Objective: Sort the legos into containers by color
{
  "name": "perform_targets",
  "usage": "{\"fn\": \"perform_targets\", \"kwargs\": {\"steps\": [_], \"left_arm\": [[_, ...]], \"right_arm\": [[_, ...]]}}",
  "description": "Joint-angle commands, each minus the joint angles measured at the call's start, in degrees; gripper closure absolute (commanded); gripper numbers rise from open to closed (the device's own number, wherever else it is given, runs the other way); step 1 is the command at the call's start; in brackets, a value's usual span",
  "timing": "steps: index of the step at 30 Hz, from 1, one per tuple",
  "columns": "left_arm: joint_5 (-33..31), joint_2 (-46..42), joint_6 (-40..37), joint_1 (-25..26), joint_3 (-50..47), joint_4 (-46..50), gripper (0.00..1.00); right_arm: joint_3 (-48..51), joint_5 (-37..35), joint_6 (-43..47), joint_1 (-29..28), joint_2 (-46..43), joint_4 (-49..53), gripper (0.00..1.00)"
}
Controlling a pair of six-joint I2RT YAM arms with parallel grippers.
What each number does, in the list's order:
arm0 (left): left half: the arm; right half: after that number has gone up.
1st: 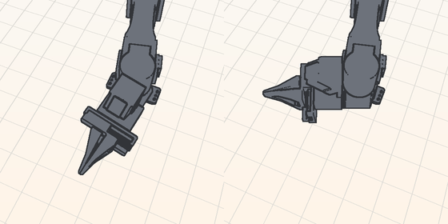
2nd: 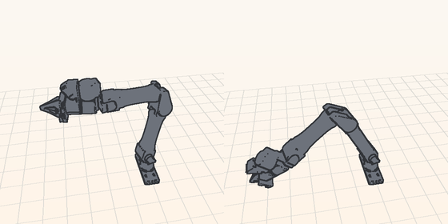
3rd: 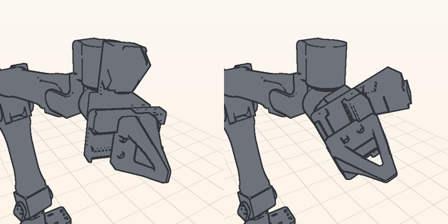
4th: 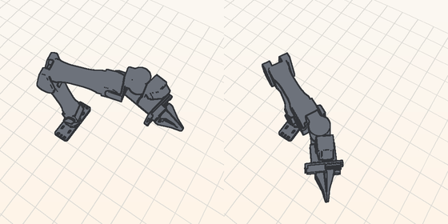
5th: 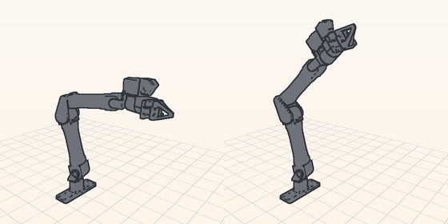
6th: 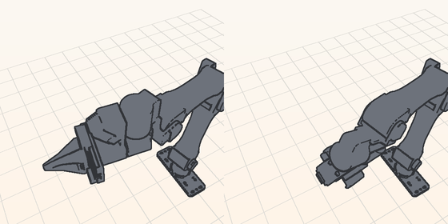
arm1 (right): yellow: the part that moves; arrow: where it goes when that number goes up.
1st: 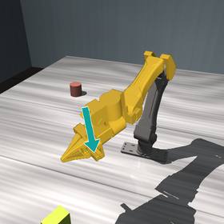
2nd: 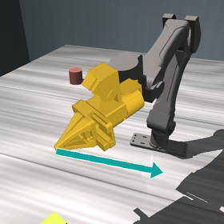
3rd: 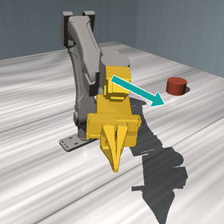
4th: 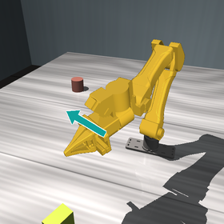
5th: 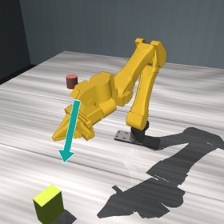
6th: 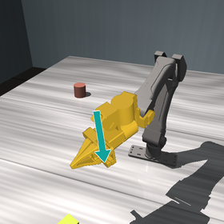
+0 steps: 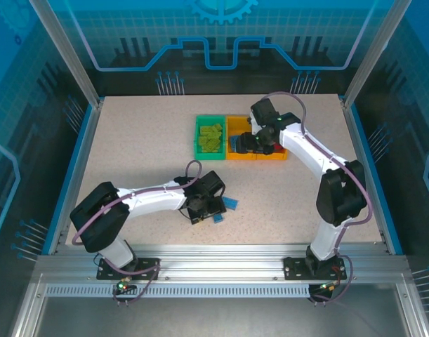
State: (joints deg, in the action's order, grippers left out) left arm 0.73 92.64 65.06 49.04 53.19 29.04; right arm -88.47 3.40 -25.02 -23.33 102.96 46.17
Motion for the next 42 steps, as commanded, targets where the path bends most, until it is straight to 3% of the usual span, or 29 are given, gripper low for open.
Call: {"fn": "perform_targets", "kwargs": {"steps": [1,6,18,25,30,37,42], "left_arm": [[-0.7,0.4,0.3,0.3,1.7,0.7,0.25],[-0.5,2.3,-0.7,0.4,3.7,0.8,0.26],[-0.9,6.6,-2.6,0.3,3.9,2.1,0.38],[-1.8,8.1,-4.2,-0.6,4.7,2.0,0.57],[-2.1,7.6,-5.8,-3.0,4.3,1.3,0.73],[-3.2,3.1,-10.6,-8.4,7.9,2.5,0.74],[-3.7,5.6,-21.3,-14.0,22.8,7.1,0.73]], "right_arm": [[1.7,-0.6,0.6,-0.8,-2.4,-0.9,0.34],[3.0,-1.0,0.1,-0.8,-2.8,-1.3,0.34],[5.2,-2.5,0.0,0.5,-6.2,-1.3,0.33],[7.4,-3.3,2.1,0.2,-8.3,-1.6,0.33],[12.1,-3.4,4.3,-0.4,-11.3,-2.9,0.33],[21.1,-4.1,7.2,-3.4,-16.6,-6.3,0.35],[28.3,-4.4,8.7,-7.1,-19.4,-9.0,0.33]]}}
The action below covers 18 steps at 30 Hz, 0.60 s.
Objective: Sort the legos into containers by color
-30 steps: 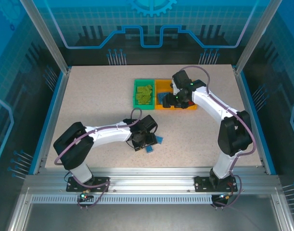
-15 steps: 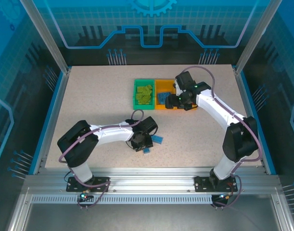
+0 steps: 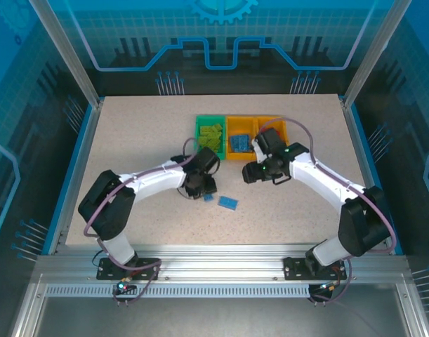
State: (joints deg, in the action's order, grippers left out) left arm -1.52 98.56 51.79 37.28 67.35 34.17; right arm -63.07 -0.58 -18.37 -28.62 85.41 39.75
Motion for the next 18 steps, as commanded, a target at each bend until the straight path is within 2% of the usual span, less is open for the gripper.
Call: {"fn": "perform_targets", "kwargs": {"steps": [1,5,11,15,18], "left_arm": [[-1.2,1.7,-10.7,-2.9,13.1,3.5,0.73],[-2.0,12.5,-20.6,-5.0,34.3,10.0,0.72],[-0.3,33.5,-28.0,-7.6,68.4,22.8,0.71],[0.5,49.0,-29.5,-7.7,95.0,34.4,0.70],[1.5,59.9,-27.9,-8.4,113.2,41.0,0.70]], "right_arm": [[4.4,-0.4,2.6,-3.0,-2.6,-3.4,0.33],[8.2,-2.3,5.0,-8.5,-4.5,-5.3,0.29],[11.8,-0.4,5.4,-12.0,-6.2,-8.9,0.25],[12.4,-1.0,5.0,-12.8,-6.5,-9.1,0.24],[12.4,-1.2,4.3,-12.9,-6.8,-9.0,0.24]]}}
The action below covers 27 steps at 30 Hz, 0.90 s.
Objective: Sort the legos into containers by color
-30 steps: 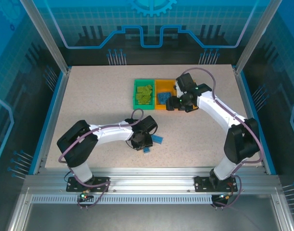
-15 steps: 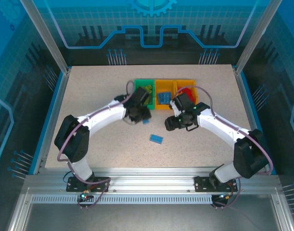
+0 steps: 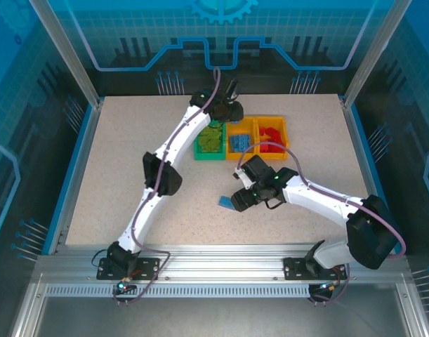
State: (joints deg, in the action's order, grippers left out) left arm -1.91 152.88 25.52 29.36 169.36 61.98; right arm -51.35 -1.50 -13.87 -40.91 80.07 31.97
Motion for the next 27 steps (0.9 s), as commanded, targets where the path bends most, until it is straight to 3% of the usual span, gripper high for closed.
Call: {"fn": "perform_targets", "kwargs": {"steps": [1,6,10,15,17,27], "left_arm": [[2.8,5.4,-0.7,-0.8,10.1,12.7,0.70],[5.0,6.0,0.1,-0.5,8.6,11.2,0.67],[4.9,5.9,0.2,-0.5,8.7,11.4,0.55],[4.7,5.7,-0.4,-0.5,9.1,13.0,0.24],[4.8,5.7,-0.7,-0.4,9.8,13.7,0.02],[3.6,3.3,-3.0,-0.2,11.9,17.6,0.01]], "right_arm": [[0.6,0.0,-0.5,-0.7,-1.6,-1.4,0.24],[1.9,1.0,-0.2,-1.6,-0.7,-1.7,0.23],[1.3,0.2,2.1,-3.9,1.5,-1.4,0.23],[-3.2,-1.9,5.9,-7.6,6.5,0.2,0.23],[-4.5,-3.1,7.7,-8.8,8.7,0.4,0.22],[-12.1,-3.0,15.9,-9.3,19.5,0.3,0.22]]}}
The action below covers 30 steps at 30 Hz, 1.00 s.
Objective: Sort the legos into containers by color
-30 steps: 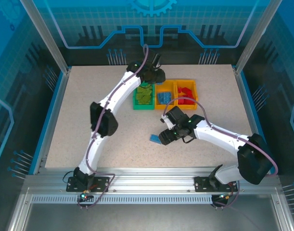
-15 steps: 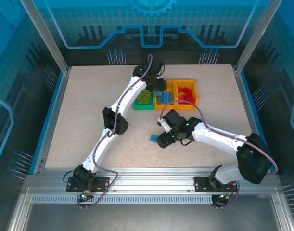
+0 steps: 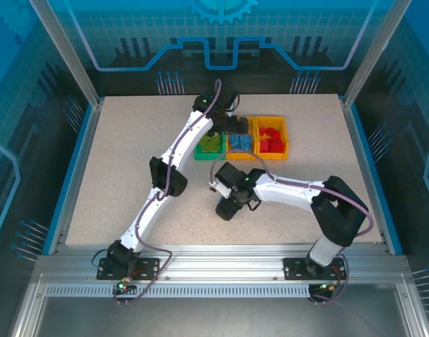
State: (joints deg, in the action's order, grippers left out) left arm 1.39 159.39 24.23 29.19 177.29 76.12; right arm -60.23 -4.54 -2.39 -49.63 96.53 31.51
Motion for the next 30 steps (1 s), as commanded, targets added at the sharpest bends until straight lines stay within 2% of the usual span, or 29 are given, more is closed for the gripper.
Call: {"fn": "perform_targets", "kwargs": {"steps": [1,6,13,15,21,26,30], "left_arm": [[0.1,-3.6,-1.9,0.0,3.9,4.0,0.01],[0.0,-4.5,-2.4,0.0,3.9,6.7,0.01],[-2.2,-6.2,-1.5,-0.1,4.0,12.3,0.01],[-3.7,-7.4,-1.5,-0.1,4.0,13.4,0.01],[-6.6,-12.0,-1.4,0.0,4.0,15.4,0.01],[-6.6,-14.3,-1.0,0.0,3.9,17.0,0.01],[-6.5,-14.6,-1.0,0.4,4.0,17.9,0.01]], "right_arm": [[-4.2,0.2,5.3,-0.6,4.5,1.7,0.23],[-5.2,-0.7,8.0,-1.0,8.5,3.5,0.31],[-3.8,-3.6,9.1,-1.5,9.3,5.0,0.75],[-3.5,-3.3,8.4,-1.5,8.0,4.4,0.82],[-5.8,0.7,3.7,1.5,0.4,3.2,0.85],[-10.9,5.1,0.1,10.7,-3.4,4.6,0.85],[-20.6,4.2,-2.1,17.3,1.2,9.0,0.84]]}}
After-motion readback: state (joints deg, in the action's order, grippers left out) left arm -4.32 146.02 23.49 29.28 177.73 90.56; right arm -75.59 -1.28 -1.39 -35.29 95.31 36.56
